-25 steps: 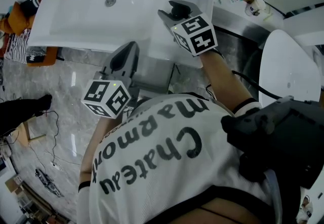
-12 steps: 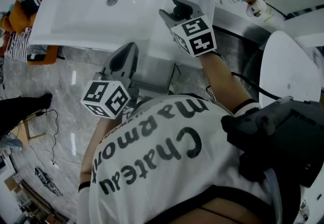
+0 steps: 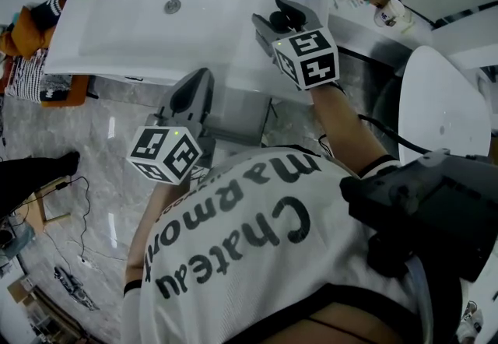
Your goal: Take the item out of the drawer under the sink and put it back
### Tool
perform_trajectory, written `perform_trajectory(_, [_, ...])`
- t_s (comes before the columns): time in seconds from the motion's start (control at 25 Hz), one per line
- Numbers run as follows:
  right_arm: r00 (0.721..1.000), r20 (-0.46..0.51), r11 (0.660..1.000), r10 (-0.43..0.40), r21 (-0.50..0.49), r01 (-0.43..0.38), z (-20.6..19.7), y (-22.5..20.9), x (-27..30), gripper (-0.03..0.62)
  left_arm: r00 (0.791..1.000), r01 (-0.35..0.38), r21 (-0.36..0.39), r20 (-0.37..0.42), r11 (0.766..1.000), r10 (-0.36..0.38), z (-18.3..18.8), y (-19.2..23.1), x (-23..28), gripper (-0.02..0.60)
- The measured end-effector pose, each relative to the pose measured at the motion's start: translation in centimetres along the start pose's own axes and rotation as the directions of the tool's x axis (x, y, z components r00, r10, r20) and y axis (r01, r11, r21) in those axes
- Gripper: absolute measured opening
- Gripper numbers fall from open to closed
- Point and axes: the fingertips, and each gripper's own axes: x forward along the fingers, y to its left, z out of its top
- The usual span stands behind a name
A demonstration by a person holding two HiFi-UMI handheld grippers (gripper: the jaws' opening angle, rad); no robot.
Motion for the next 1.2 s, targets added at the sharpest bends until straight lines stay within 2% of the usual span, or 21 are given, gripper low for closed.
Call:
perform_trajectory(0.16, [0.997, 0.051, 0.998, -0.049, 0.050, 0.046, 1.4, -0.7, -1.1, 0.235, 1.000, 0.005, -0.007, 0.015, 1.000, -0.005, 0.2, 0.7, -1.3, 0.009])
perform_trajectory(0.4, [0.990, 0.079, 0.982, -0.118, 0.154, 0.105, 2.0, -0.2, -3.0, 0.235, 0.999, 0.024, -0.008, 0.025, 1.000, -0.024, 0.7, 1.3, -4.4, 0.009])
perform_trajectory(0.68, [0.967, 0.076, 0.956, -0.244, 0.186, 0.226, 1.6, 2.7, -6.7, 0.233, 0.999, 0.049, -0.003, 0.021, 0.999, -0.049, -0.1, 2.6, -10.4, 0.009])
perform_trajectory(0.8, [0.958, 0.057, 0.940, -0.282, 0.214, 0.265, 0.9, 5.1, -8.6, 0.226, 0.998, 0.058, 0.002, 0.007, 0.998, -0.058, -1.1, 3.1, -13.6, 0.009])
perform_trajectory(0.88, [0.957, 0.046, 0.936, -0.288, 0.225, 0.271, 0.5, 7.5, -9.7, 0.183, 0.998, 0.063, 0.000, -0.001, 0.998, -0.063, -1.7, 3.6, -15.5, 0.009])
perform_trajectory(1.04, [0.968, 0.039, 0.946, -0.246, 0.229, 0.231, -0.3, 13.8, -10.8, 0.086, 0.997, 0.076, 0.013, 0.002, 0.997, -0.077, -2.4, 4.4, -18.8, 0.009])
perform_trajectory(1.2, [0.980, 0.041, 0.951, -0.194, 0.253, 0.178, -0.7, 19.7, -11.9, 0.042, 0.996, 0.088, 0.023, 0.012, 0.996, -0.088, -2.6, 5.1, -21.5, 0.009])
